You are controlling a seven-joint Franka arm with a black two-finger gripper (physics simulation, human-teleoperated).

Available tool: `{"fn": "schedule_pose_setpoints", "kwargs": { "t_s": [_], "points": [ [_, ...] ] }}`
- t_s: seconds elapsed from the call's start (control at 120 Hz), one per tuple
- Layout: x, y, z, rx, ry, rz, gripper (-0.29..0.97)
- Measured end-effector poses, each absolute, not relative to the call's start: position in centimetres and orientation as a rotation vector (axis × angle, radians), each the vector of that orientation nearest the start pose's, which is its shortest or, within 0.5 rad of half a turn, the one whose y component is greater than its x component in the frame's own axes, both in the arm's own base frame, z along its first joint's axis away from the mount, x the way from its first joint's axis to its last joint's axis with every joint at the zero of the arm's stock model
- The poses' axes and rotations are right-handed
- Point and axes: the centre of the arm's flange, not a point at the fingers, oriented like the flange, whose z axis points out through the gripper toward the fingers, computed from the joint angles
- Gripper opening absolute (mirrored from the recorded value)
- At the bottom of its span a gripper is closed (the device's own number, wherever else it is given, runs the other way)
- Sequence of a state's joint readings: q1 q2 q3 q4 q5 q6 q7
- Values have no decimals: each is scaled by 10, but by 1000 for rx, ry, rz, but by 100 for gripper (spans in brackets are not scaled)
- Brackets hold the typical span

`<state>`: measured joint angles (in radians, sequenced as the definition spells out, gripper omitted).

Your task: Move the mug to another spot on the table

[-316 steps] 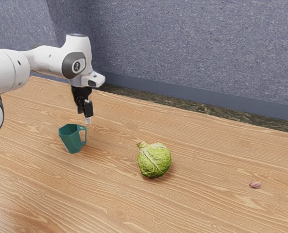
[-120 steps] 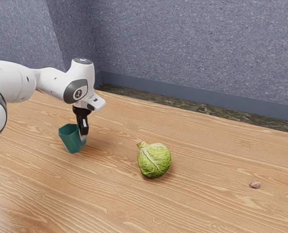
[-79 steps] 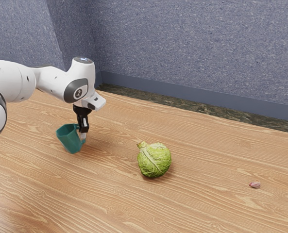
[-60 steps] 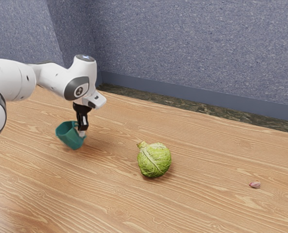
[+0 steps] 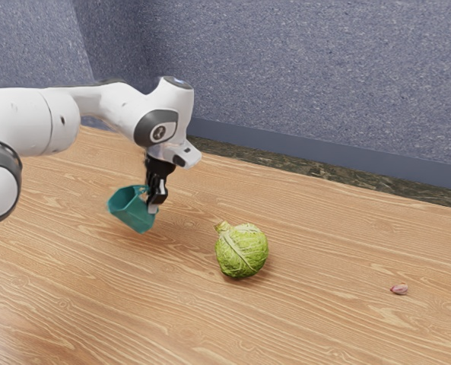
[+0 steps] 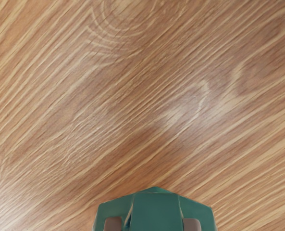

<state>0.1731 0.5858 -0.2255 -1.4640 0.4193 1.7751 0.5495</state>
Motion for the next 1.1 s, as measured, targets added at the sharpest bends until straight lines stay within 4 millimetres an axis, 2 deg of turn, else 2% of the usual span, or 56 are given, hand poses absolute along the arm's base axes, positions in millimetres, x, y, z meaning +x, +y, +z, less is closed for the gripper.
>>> {"fn": "schedule_pose_setpoints", "kwargs": {
  "t_s": [0.1,0.208,0.35,0.5,0.583,0.633,0.792,0.917,1.1],
  "points": [
    [693,6,331,-2764,986,500,-11],
    [703,2,315,-2826,902,588,-11],
    [701,0,284,-2953,752,735,-11],
    [704,-14,281,-3055,611,779,-11],
    [702,-16,270,-3069,509,826,-11],
    [701,-12,267,-3072,436,850,-11],
    [707,5,275,-3076,195,866,-11],
    [715,29,281,-3087,9,841,-11],
    [722,29,262,-3089,-141,856,-11]
  ]
}}
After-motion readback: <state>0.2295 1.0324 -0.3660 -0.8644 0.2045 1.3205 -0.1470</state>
